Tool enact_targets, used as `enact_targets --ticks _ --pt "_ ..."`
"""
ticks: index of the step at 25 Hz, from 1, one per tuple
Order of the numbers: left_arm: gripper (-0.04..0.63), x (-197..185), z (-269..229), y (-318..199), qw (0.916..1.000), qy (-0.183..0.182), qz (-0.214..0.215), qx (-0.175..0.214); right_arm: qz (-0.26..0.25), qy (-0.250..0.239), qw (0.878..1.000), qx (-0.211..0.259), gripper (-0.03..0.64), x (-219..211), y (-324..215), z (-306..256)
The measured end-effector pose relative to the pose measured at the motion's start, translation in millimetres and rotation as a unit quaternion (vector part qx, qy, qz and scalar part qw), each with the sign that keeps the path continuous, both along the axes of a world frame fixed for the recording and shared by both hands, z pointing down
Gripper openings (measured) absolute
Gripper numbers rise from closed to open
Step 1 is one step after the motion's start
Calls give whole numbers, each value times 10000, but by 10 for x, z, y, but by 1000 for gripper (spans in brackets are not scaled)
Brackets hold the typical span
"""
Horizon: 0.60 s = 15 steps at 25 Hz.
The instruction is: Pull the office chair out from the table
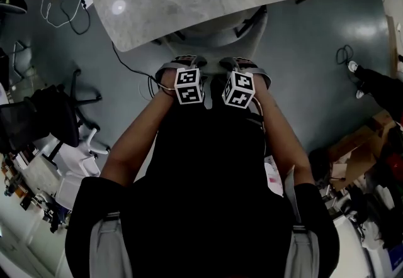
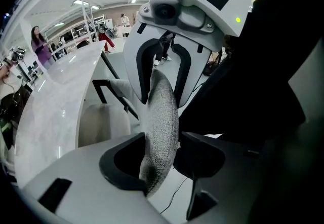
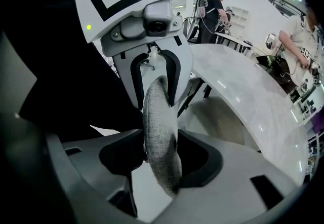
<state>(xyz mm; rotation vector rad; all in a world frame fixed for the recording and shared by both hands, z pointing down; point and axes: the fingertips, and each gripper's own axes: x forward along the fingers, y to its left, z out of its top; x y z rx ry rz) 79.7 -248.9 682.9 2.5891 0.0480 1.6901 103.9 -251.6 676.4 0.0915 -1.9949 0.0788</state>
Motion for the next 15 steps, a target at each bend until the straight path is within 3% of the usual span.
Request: enact_targets --ticks 15 --pt "173 -21 2 -20 9996 -139 59 248 52 77 9997 210 164 8 11 46"
